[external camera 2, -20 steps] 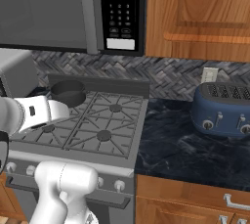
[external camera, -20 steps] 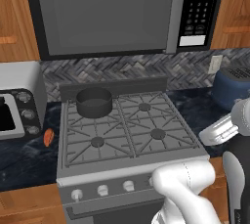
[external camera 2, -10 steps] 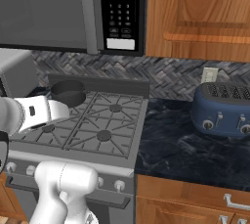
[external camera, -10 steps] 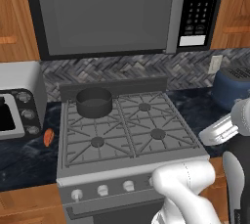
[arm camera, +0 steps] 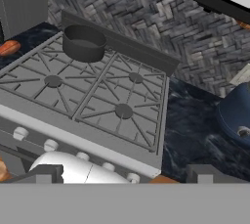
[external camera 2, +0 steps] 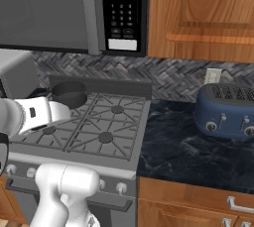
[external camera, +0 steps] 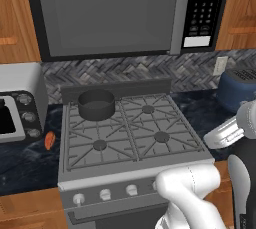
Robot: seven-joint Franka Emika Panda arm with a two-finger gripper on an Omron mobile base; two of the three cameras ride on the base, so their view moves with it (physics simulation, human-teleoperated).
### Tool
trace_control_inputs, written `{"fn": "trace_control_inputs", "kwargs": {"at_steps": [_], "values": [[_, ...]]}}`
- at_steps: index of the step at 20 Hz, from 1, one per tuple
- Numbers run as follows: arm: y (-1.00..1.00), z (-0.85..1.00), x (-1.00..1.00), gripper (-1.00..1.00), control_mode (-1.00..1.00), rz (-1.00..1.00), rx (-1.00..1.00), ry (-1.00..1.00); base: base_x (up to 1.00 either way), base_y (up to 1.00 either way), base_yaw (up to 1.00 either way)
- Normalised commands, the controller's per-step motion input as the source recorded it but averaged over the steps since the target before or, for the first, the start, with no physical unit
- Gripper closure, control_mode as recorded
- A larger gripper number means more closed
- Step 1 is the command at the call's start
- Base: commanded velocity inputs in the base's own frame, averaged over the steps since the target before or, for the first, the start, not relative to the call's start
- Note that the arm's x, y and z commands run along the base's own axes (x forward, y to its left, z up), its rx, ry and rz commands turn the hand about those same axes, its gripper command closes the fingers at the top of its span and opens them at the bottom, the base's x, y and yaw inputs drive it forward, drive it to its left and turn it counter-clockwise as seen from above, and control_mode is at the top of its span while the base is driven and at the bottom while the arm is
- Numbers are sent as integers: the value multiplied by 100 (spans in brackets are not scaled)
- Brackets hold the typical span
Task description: Turn on the burner for the pot on the stove. Wait thirty seconds for the pot to heat up. Then add the sweet potato to the pot.
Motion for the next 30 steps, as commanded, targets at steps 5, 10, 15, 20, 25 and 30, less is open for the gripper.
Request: {"fn": "trace_control_inputs", "kwargs": {"at_steps": [5, 10, 15, 20, 25, 30], "values": [[0, 0, 0, -100, -100, 0, 0, 0, 0, 0, 0], [0, 0, 0, -100, -100, 0, 0, 0, 0, 0, 0], [0, 0, 0, -100, -100, 0, 0, 0, 0, 0, 0], [0, 0, 0, -100, -100, 0, 0, 0, 0, 0, 0], [0, 0, 0, -100, -100, 0, 0, 0, 0, 0, 0], [0, 0, 0, -100, -100, 0, 0, 0, 0, 0, 0]]}}
